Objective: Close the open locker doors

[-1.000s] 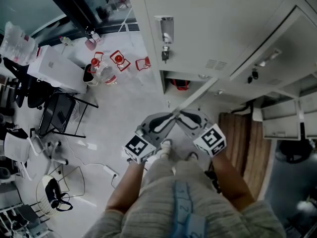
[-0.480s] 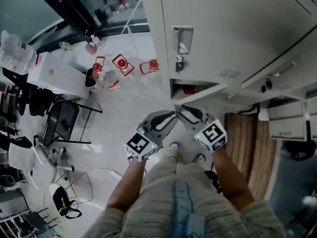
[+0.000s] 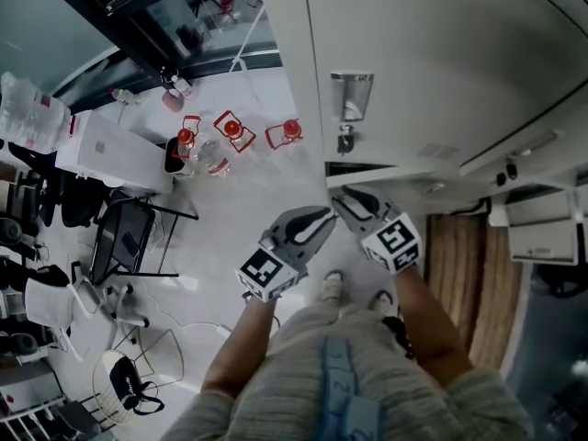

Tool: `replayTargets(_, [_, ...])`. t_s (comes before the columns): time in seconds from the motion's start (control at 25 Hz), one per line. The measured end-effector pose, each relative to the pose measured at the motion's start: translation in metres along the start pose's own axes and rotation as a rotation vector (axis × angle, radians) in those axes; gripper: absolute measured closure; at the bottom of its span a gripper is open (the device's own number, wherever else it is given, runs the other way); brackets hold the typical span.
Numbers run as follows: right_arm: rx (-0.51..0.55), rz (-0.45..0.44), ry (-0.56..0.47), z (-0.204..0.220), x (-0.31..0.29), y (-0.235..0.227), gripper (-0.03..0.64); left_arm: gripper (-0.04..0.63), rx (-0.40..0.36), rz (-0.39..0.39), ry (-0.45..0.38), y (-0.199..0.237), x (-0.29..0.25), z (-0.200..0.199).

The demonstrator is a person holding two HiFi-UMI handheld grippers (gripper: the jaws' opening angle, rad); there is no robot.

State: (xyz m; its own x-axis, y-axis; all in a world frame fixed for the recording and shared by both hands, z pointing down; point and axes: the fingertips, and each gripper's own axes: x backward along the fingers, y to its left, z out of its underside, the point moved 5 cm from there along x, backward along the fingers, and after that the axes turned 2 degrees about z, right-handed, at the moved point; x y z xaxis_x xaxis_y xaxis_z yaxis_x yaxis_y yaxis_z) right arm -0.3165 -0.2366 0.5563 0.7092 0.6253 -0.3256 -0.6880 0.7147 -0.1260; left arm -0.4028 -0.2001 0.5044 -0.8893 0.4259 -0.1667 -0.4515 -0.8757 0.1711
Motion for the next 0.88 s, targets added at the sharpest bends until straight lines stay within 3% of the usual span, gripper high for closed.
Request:
replayTargets(0.32, [-0.012, 0.065, -0.015, -0.008, -0.015, -0.022, 0.503, 0.56, 0.001, -0.005, -0.003, 0.01, 0.002, -0.001])
replayTargets(0.88, [0.019, 0.095, -0.036, -0.011, -0.001, -0.019, 0.503, 0.558, -0.009, 0.026, -0.025, 0.007, -0.003, -0.006])
